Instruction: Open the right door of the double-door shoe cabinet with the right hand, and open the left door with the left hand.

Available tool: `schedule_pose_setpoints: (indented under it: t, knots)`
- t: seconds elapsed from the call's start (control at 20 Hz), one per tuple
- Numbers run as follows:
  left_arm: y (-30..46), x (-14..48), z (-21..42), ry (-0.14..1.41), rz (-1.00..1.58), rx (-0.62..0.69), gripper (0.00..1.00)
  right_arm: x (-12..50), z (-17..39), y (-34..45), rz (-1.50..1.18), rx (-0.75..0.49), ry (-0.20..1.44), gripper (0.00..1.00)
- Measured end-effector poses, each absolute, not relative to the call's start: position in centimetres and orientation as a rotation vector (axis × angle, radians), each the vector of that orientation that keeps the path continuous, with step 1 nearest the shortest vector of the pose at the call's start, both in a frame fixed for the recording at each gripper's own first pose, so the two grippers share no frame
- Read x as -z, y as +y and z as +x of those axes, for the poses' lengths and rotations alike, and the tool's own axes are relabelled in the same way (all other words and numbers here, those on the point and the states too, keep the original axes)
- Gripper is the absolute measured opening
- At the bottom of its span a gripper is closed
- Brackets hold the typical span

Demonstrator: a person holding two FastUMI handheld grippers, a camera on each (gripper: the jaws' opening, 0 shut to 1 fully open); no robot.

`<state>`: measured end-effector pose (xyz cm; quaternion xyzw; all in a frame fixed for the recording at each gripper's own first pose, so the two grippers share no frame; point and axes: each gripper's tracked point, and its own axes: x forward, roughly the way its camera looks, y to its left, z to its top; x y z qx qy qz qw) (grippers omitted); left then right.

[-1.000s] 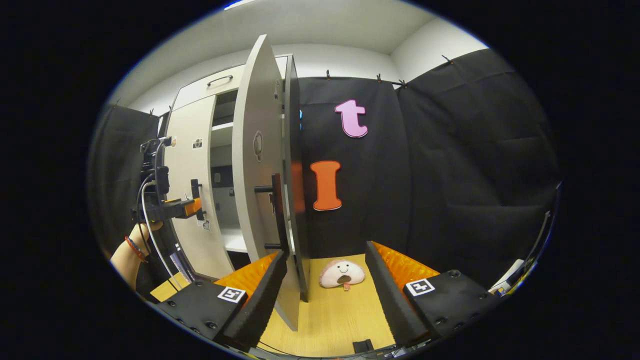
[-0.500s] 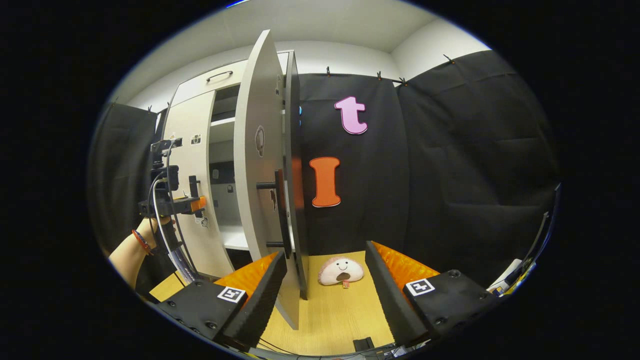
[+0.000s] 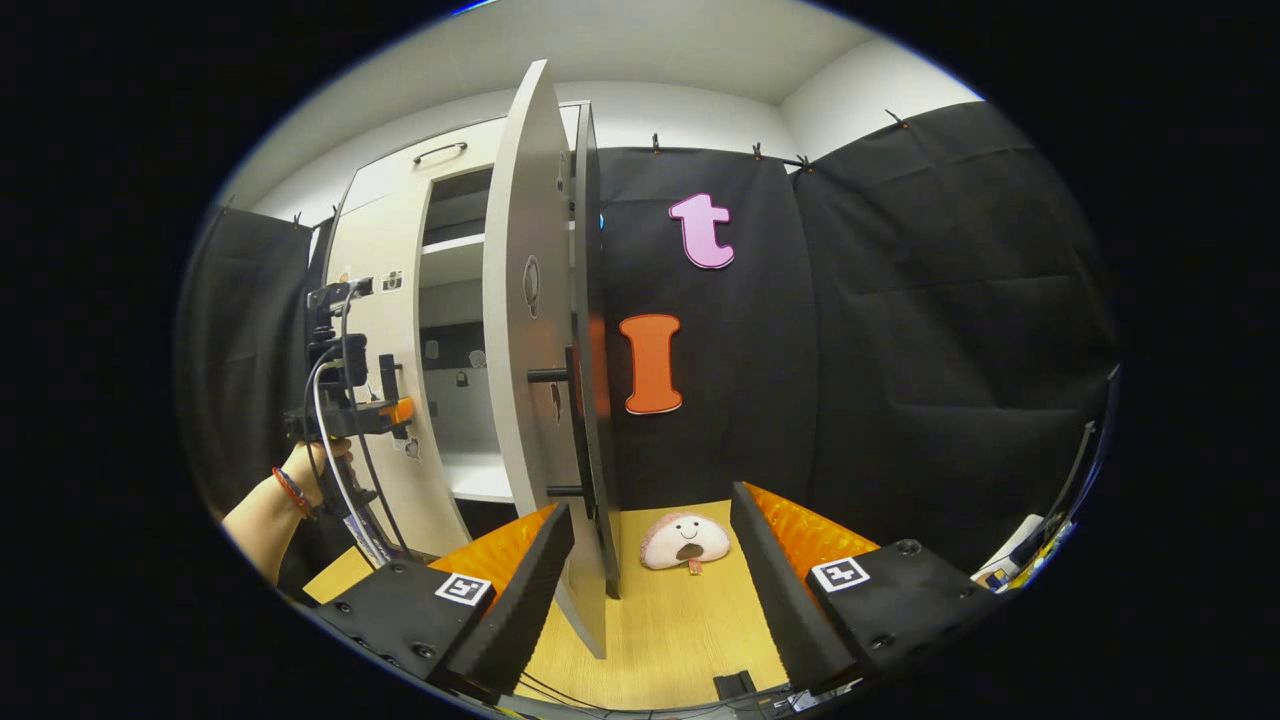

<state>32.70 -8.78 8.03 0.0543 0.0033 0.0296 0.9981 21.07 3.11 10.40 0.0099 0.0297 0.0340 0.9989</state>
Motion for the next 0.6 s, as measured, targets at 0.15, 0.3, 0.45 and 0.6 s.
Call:
schedule_pose_setpoints:
  t: [0.15, 0.3, 0.45, 0.6]
  knots:
    - [-8.3, -8.2, 30.7, 0.002, 0.095, -0.026, 0.17, -10.7, 21.2, 3.9, 0.024, -0.069, 0.052, 1.00]
    - [-7.6, -7.9, 28.4, 0.004, 0.082, 0.007, 0.16, -11.4, 21.4, 4.5, 0.016, -0.057, 0.040, 0.92]
    - [-6.8, -7.8, 26.1, 0.012, 0.064, 0.036, 0.16, -11.3, 20.6, 6.0, 0.019, -0.053, 0.036, 0.92]
    - [-5.9, -8.0, 24.5, 0.014, 0.059, 0.088, 0.16, -11.6, 18.9, 7.6, 0.017, -0.027, 0.019, 0.92]
